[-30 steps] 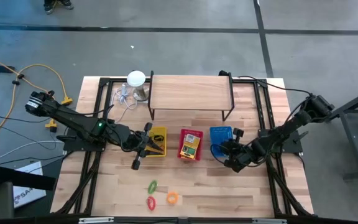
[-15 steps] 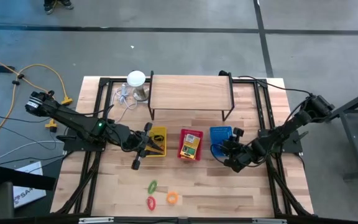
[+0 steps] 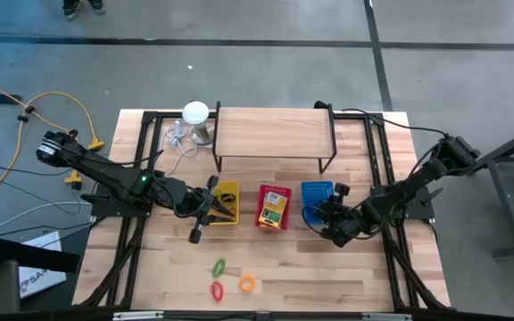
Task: Pick & Place Office Desk Supplies
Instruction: Put the yellow spiral keychain into the blue bin
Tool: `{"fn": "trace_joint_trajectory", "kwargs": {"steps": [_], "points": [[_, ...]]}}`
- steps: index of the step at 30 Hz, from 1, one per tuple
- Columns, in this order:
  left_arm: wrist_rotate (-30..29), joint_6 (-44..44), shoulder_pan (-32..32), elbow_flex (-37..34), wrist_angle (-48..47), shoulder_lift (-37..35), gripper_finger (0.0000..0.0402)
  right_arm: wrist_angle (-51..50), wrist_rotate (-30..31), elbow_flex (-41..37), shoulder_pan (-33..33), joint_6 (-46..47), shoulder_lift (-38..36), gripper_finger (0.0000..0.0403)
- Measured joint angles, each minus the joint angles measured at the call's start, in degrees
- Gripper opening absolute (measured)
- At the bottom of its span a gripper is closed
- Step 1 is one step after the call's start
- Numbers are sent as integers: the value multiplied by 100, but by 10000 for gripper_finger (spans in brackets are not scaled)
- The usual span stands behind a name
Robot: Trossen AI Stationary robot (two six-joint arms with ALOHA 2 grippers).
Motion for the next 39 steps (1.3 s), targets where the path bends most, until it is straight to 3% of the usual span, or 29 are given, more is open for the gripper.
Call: {"fn": "trace_joint_trajectory", "kwargs": {"steps": [6, 18, 23, 30, 39], "points": [[0, 0, 0, 0, 0, 0, 54, 662, 128, 5, 0, -602, 0, 121], [0, 0, 0, -2, 0, 0, 54, 2388, 160, 9, 0, -2778, 0, 121], [0, 0, 0, 0, 0, 0, 54, 2853, 81, 9, 0, -3015, 0, 121], [0, 0, 0, 0, 0, 0, 54, 3108, -722, 9, 0, -3018, 0, 121], [0, 0, 0, -2, 0, 0, 54, 3176, -2691, 9, 11, -3145, 0, 121]]}}
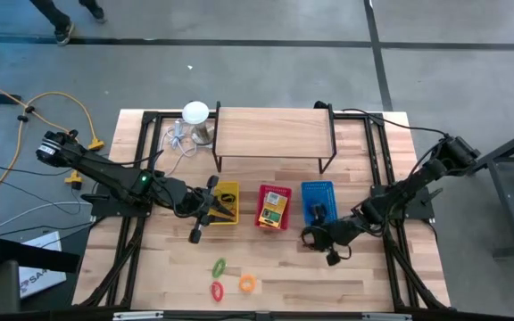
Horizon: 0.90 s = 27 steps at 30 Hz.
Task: Pick & Place Office Desk Supplies
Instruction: Put the yellow spiral keychain into the blue bin
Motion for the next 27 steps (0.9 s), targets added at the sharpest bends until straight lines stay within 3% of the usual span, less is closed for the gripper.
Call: {"fn": "trace_joint_trajectory", "kwargs": {"steps": [5, 15, 20, 27], "points": [[0, 0, 0, 2, 0, 0, 54, 193, -513, 0, 67, -24, 0, 121], [0, 0, 0, 1, 0, 0, 54, 250, -500, 0, 153, 15, 14, 121], [0, 0, 0, 1, 0, 0, 54, 481, -470, 62, 151, 15, 292, 121], [0, 0, 0, 1, 2, 0, 54, 499, -471, 776, 151, -30, 995, 121]]}}
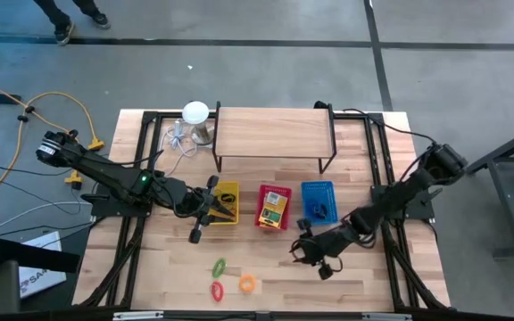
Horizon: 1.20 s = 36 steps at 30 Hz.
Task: Pick & Place Office Desk Supplies
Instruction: Put the yellow spiral keychain into the blue bin
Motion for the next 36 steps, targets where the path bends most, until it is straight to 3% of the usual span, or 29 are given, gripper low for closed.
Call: {"fn": "trace_joint_trajectory", "kwargs": {"steps": [19, 36], "points": [[0, 0, 0, 0, 17, 0, 54, -7, 15, 2554, -28, -504, 2363, 121], [0, 0, 0, -1, 39, 0, 54, -157, -66, 3863, -50, -767, 3488, 121]]}}
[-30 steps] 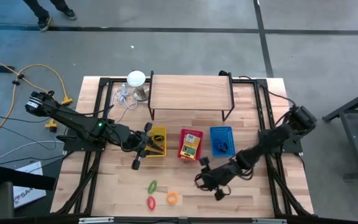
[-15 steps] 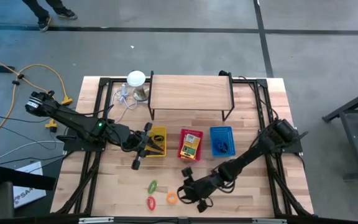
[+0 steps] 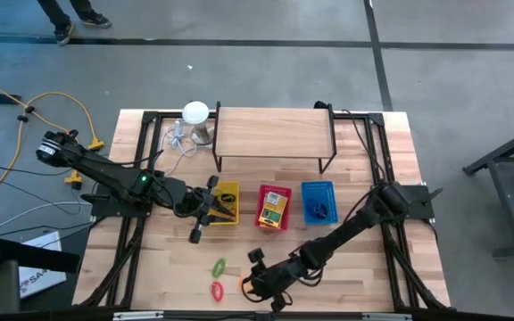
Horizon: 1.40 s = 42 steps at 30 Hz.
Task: Pick & Place Office Desk Supplies
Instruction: Put the yellow spiral keychain into the blue bin
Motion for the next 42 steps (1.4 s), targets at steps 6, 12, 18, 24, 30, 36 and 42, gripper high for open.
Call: {"fn": "trace_joint_trajectory", "kwargs": {"steps": [6, 12, 18, 24, 30, 36, 42], "points": [[0, 0, 0, 1, 49, 0, 54, -18, -257, -4, 0, 9, 74, 121], [0, 0, 0, 0, 97, 1, 54, -135, -255, -3, 0, 12, 74, 121], [0, 0, 0, 1, 103, 0, 54, -269, -216, -3, 2, -16, 255, 121], [0, 0, 0, -1, 119, 0, 54, -213, -222, 6, 2, 35, 441, 121], [0, 0, 0, 0, 129, 0, 54, -150, -254, -3, 2, 36, 622, 121], [0, 0, 0, -1, 134, 0, 54, -98, -240, 8, 0, 58, 717, 121], [0, 0, 0, -1, 147, 0, 54, -118, -216, 8, -11, 47, 716, 113]]}}
